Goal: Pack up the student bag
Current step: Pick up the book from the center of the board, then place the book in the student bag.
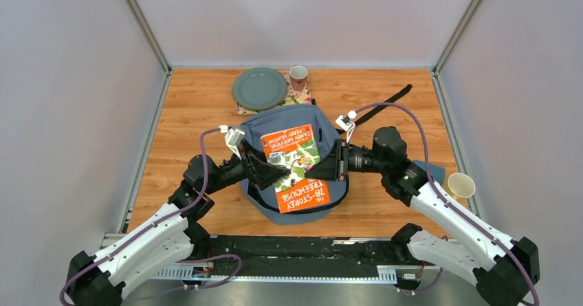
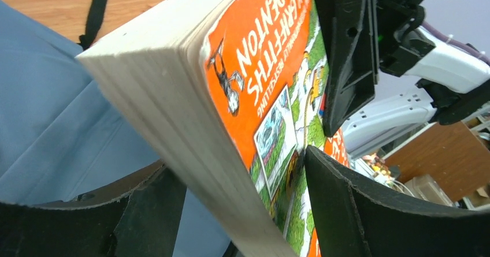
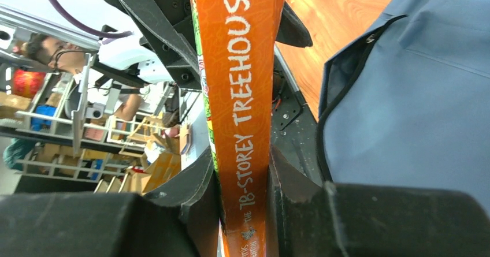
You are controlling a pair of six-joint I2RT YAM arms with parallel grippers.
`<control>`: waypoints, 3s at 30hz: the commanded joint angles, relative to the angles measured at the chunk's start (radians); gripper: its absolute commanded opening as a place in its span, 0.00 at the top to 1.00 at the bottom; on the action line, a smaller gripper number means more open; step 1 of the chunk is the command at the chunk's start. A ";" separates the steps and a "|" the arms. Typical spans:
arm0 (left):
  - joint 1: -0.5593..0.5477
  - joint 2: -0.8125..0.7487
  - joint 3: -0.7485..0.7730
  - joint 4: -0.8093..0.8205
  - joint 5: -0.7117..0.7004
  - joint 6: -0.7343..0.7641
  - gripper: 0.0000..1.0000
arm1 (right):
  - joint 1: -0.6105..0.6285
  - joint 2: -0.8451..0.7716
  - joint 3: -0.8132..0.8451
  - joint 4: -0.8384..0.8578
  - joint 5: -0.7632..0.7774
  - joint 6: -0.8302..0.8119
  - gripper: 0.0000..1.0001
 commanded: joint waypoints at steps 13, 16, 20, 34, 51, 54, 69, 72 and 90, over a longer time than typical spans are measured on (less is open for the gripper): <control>0.004 0.022 0.026 -0.027 -0.206 -0.041 1.00 | -0.049 -0.011 0.123 -0.410 0.494 0.012 0.38; 0.004 -0.063 -0.033 -0.052 -0.389 -0.110 1.00 | -0.048 -0.137 0.020 -0.413 0.540 0.100 0.30; 0.004 -0.139 -0.101 0.030 -0.497 -0.219 1.00 | -0.037 -0.314 -0.192 -0.185 0.458 0.320 0.22; 0.004 -0.061 -0.204 0.371 -0.426 -0.470 1.00 | 0.169 -0.131 -0.256 0.165 0.570 0.437 0.18; -0.003 0.003 -0.269 0.479 -0.336 -0.517 0.95 | 0.216 0.170 -0.218 0.556 0.550 0.494 1.00; -0.003 -0.011 -0.188 0.272 -0.307 -0.407 0.57 | 0.216 0.054 -0.226 0.408 0.634 0.439 1.00; -0.108 0.184 0.204 -0.471 -0.125 0.281 0.22 | 0.213 -0.647 -0.071 -0.581 1.334 0.313 1.00; -0.257 0.276 0.308 -0.550 -0.165 0.401 0.22 | 0.213 -0.712 -0.008 -0.713 1.418 0.287 1.00; -0.512 0.653 0.534 -0.672 -0.302 0.533 0.34 | 0.213 -0.723 0.021 -0.794 1.357 0.299 1.00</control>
